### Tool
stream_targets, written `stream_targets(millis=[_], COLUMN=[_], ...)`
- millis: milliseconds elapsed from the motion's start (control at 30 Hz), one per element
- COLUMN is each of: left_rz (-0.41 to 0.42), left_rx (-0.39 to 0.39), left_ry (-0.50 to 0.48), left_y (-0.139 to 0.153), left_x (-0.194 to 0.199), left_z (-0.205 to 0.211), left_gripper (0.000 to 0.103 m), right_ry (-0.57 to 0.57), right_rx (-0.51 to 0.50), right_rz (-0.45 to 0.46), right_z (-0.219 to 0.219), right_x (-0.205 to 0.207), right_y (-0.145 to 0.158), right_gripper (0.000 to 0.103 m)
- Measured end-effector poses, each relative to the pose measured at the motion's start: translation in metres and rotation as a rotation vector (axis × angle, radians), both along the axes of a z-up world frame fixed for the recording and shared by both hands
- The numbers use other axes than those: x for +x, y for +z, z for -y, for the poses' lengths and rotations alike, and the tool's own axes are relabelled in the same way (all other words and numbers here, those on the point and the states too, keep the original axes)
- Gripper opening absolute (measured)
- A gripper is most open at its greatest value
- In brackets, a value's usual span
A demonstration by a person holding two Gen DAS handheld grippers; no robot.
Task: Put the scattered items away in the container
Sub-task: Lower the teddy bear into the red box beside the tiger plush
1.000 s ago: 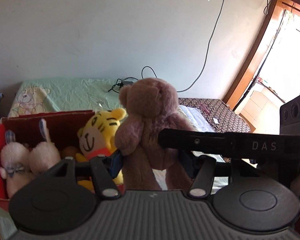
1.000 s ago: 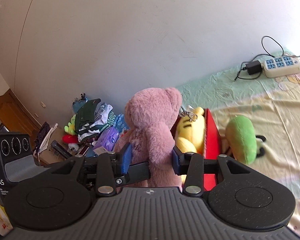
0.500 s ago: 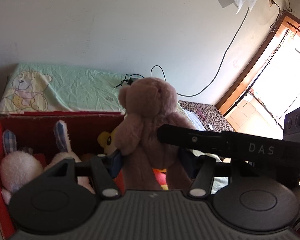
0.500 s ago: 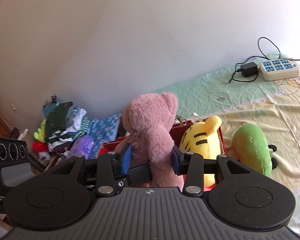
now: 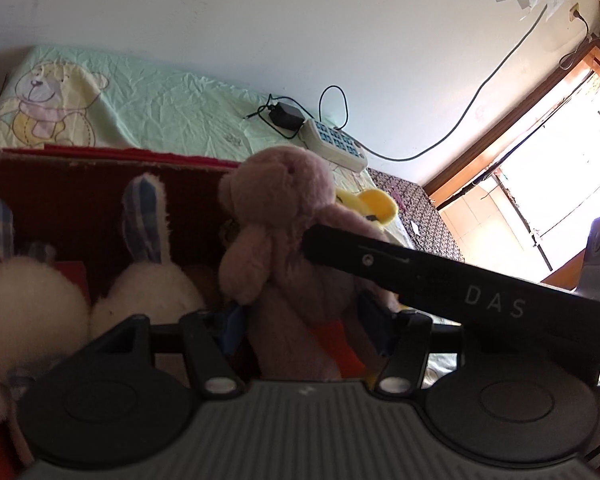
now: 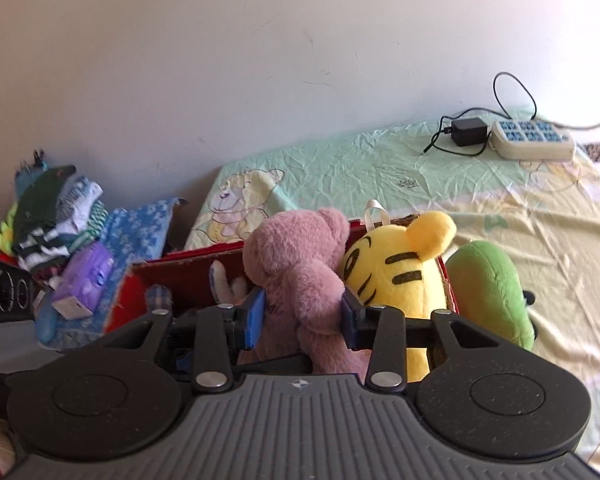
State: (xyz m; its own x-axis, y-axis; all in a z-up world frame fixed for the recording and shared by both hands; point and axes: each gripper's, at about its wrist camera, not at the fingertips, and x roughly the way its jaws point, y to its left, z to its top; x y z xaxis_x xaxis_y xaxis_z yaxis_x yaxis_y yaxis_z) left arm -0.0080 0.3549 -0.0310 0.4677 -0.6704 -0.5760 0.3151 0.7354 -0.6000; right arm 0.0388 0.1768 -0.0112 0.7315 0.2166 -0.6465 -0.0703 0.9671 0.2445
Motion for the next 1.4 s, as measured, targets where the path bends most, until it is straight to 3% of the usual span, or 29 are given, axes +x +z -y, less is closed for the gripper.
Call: stream_targets(millis=[100, 467, 667, 833, 1100, 1200, 1300, 1400], left_rz=[-0.006, 0.020, 0.038, 0.078, 0.070, 0.072, 0.079, 0.087], left_rx=[0.040, 0.208, 0.291, 0.358, 0.333, 0.337, 0.361, 0.382], left_ry=[-0.016, -0.038, -0.060, -0.115, -0.118, -0.121, -0.129, -0.141], left_y=[-0.006, -0.017, -0.019, -0.019, -0.019, -0.019, -0.020, -0.020], left_x=[-0.001, -0.011, -0.005, -0.013, -0.020, -0.022, -0.021, -0.020], left_z=[0.004, 0.007, 0.024, 0.031, 0.013, 0.013, 0.020, 0.027], left_gripper=[0.061, 0.057, 0.051, 0.056, 0.056, 0.055, 0.055, 0.060], right_ry=[0.000, -0.003, 0.030, 0.110, 0.099, 0.122, 0.187, 0.214], right_rx=[-0.056, -0.040, -0.160, -0.196, -0.111, -0.036, 0.039, 0.091], right_rz=[-0.011, -0.094, -0.062, -0.069, -0.032, -0.014, -0.042, -0.125], right_z=[-0.009, -0.020, -0.027, -0.025, -0.008, -0.003, -0.009, -0.017], right_x=[0.006, 0.012, 0.019, 0.024, 0.009, 0.003, 0.003, 0.012], right_y=[-0.005, -0.020, -0.028, -0.029, -0.009, -0.001, -0.001, -0.012], right_gripper=[0.038, 0.037, 0.036, 0.038, 0.039, 0.036, 0.024, 0.023])
